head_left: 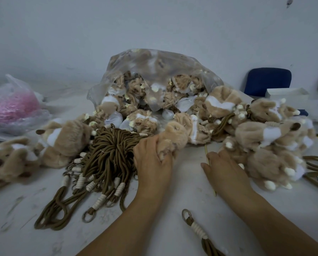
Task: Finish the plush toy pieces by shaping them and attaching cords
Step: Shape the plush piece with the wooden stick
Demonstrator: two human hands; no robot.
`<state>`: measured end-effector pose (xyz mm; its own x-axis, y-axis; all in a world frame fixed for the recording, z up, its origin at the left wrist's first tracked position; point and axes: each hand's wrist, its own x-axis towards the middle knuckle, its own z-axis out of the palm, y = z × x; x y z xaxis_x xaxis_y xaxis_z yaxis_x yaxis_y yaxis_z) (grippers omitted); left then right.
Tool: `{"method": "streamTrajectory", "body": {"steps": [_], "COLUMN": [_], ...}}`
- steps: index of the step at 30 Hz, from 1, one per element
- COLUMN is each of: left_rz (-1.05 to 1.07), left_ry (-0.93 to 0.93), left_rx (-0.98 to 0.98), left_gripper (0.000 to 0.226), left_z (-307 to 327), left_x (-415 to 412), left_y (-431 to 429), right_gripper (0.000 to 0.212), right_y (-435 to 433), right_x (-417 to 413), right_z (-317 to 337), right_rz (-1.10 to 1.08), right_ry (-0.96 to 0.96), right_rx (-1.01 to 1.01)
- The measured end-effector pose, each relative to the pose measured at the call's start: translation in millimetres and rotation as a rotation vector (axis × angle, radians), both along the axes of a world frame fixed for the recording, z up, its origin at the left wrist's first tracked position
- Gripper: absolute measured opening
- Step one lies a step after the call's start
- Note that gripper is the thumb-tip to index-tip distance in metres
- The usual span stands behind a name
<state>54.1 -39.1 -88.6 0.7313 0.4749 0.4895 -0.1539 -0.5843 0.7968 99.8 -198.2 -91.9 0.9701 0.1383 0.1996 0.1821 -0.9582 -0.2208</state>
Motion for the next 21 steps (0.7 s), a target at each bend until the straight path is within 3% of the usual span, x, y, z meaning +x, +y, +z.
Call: {"method": "streamTrajectory", "body": {"steps": [7, 13, 16, 21], "left_rz": [0.011, 0.051, 0.059, 0.107], "left_ry": [-0.039, -0.006, -0.028, -0.057], "left_rx": [-0.089, -0.113, -0.136, -0.180], "left_gripper": [0.022, 0.035, 0.037, 0.033], "left_z": [6, 6, 6, 8], "left_x": [-2, 1, 1, 1], "left_y": [-2, -1, -1, 2], "right_gripper": [0.015, 0.018, 0.024, 0.031], "right_y": [3, -2, -3, -1], "right_x": [-5, -6, -7, -13], "right_z": [7, 9, 7, 16], "right_rz": [0.097, 0.149, 0.180, 0.387], "right_ry": [0.033, 0.182, 0.044, -0.215], "right_rx": [0.013, 0.051, 0.159, 0.513]}}
